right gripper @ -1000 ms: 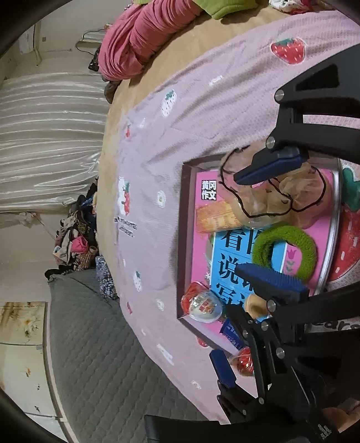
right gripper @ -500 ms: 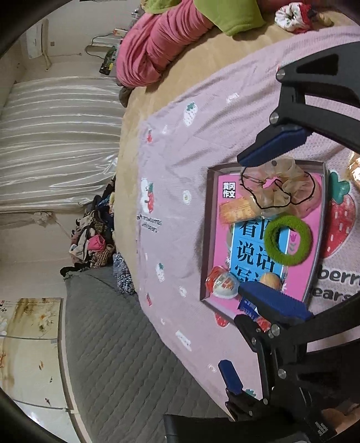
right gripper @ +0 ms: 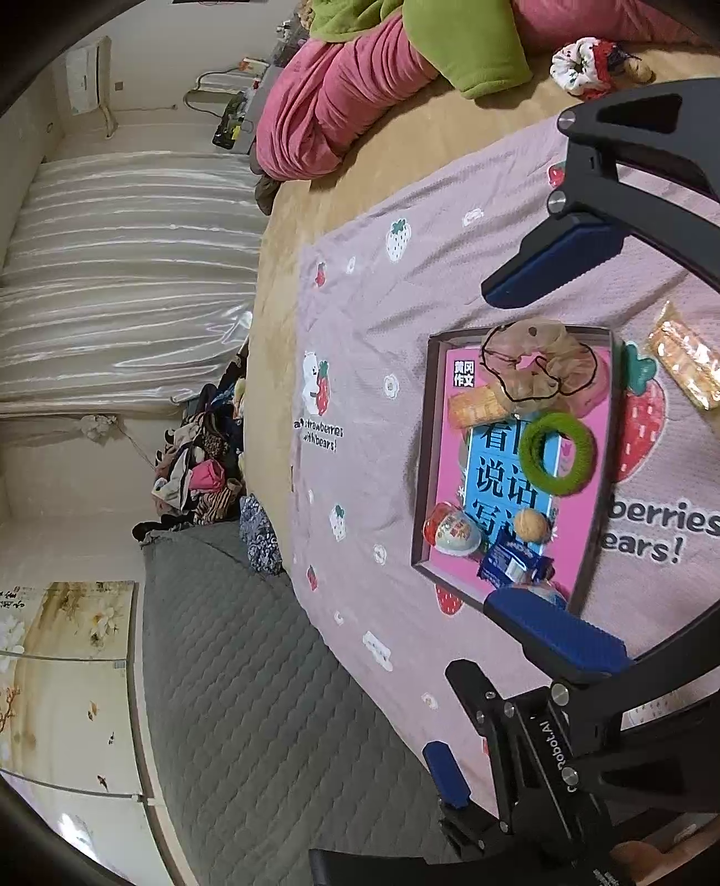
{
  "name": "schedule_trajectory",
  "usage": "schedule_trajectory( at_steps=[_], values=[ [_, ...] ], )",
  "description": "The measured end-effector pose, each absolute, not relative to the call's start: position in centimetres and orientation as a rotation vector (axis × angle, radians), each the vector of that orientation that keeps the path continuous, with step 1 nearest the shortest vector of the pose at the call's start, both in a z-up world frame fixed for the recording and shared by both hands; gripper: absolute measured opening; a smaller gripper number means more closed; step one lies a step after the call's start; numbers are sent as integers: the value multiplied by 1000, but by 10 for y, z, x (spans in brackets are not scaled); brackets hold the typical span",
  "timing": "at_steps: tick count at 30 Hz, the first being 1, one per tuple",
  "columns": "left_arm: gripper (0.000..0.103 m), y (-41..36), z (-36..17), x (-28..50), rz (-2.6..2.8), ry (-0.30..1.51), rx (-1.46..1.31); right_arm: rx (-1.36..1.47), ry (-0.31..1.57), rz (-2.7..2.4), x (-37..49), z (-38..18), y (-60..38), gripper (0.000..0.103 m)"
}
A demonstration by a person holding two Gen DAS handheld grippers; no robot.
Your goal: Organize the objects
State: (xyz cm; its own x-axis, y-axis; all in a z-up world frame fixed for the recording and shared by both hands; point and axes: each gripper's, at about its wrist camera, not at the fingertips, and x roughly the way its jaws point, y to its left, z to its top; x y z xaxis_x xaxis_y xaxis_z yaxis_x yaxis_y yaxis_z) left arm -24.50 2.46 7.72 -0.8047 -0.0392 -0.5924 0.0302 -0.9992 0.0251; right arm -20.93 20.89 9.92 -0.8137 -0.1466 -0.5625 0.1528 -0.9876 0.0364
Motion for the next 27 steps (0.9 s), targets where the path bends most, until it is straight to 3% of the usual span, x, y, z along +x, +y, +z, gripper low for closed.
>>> schedule_trajectory(
  at_steps=[27],
  values=[
    [86,20,93,-157,-2941,-48,948,898,33,-2833,-132,113,207,102]
  ],
)
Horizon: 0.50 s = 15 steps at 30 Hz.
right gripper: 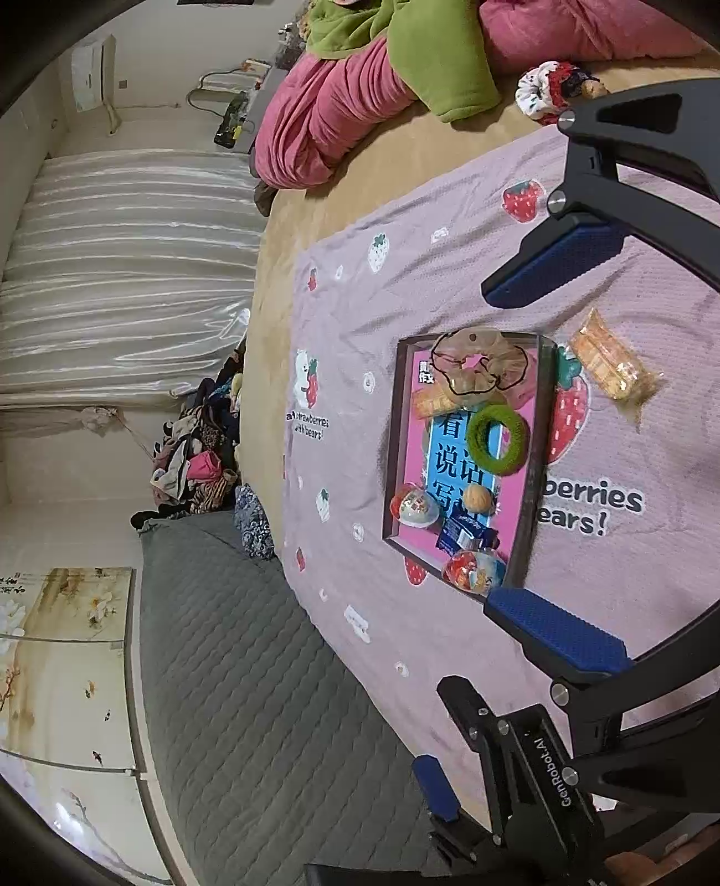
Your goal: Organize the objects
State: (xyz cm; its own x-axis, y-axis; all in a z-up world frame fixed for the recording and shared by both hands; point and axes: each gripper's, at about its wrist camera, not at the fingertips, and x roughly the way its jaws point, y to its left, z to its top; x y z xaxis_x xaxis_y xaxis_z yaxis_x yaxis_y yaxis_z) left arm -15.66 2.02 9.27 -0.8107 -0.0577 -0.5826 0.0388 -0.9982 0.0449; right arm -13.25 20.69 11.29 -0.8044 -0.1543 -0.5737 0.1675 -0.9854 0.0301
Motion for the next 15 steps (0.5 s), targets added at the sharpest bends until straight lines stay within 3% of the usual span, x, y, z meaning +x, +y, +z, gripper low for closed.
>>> schedule_trajectory(
  at_steps=[15],
  values=[
    [86,19,72,-123,-2914,-74,999,899,68,-2816,-102,96,196,102]
  ],
)
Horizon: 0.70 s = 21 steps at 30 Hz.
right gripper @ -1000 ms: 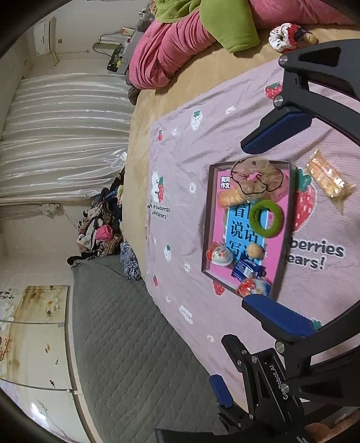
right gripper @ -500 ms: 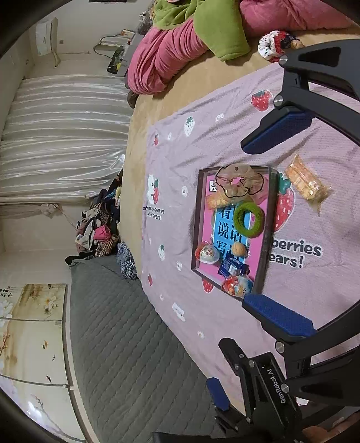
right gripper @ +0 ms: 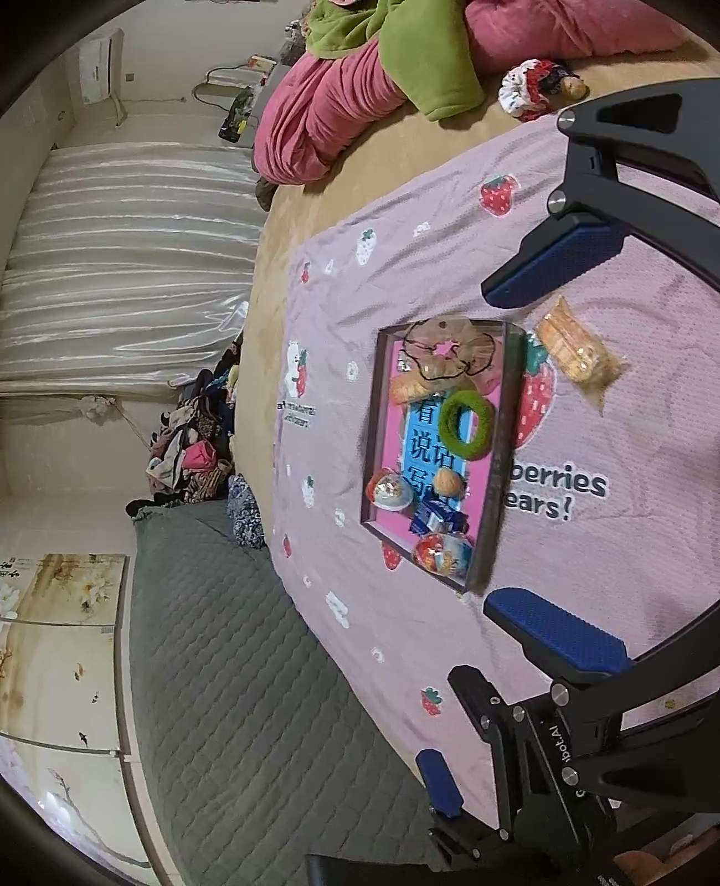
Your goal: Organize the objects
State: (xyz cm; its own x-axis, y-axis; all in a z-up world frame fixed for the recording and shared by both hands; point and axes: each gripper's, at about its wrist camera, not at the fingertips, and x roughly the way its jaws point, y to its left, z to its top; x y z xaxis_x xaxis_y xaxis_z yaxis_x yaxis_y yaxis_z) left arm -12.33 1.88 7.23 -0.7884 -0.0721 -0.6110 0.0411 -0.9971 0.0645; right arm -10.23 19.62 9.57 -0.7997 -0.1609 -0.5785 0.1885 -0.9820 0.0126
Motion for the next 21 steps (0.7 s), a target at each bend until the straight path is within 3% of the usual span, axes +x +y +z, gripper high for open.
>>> schedule_trajectory(
  at_steps=[21],
  values=[
    [86,25,56,-95,-2946,-95,1018,929,77,-2862,-73,72,210,102]
  ],
)
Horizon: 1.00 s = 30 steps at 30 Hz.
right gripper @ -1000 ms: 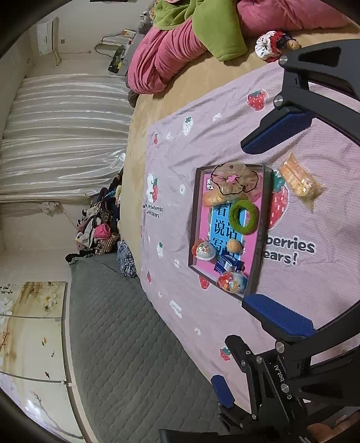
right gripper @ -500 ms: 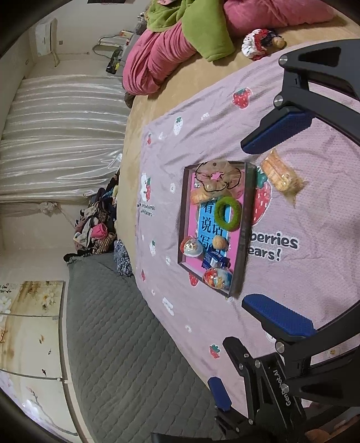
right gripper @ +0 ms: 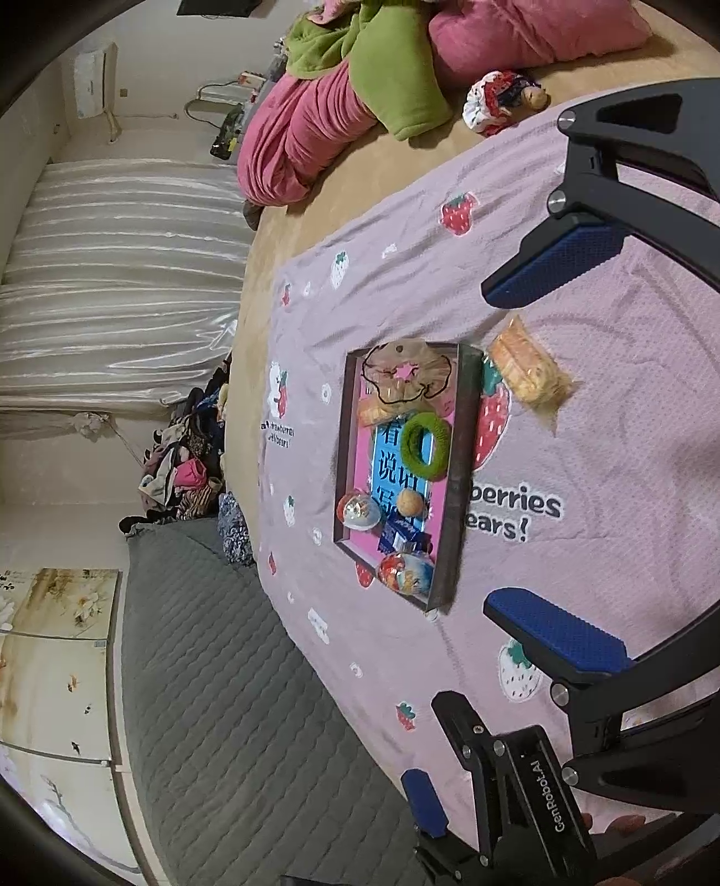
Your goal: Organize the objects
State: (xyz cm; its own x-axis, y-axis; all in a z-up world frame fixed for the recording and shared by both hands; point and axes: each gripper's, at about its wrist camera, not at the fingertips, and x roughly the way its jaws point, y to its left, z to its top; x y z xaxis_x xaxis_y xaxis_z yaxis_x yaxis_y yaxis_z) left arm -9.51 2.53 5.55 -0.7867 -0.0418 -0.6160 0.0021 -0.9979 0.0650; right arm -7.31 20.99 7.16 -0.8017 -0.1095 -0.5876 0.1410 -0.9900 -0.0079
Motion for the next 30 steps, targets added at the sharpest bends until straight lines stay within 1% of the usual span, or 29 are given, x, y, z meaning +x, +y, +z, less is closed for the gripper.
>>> schedule_trajectory(
  at_steps=[11,17,22,30],
  values=[
    [86,25,43,-87,-2943,-85,1033,931,62,-2865,-67,63,213,102],
    [86,19,38,-84,-2963,-17,1023,934,72,-2869,-64,55,214,102],
    [86,20,27,-86,-2951,-36,1055,921,45,-2879,-59,43,218,102],
    [86,25,5,-82,-2941,-70,1072,946,71,-2875,-54,25,219,102]
  ],
)
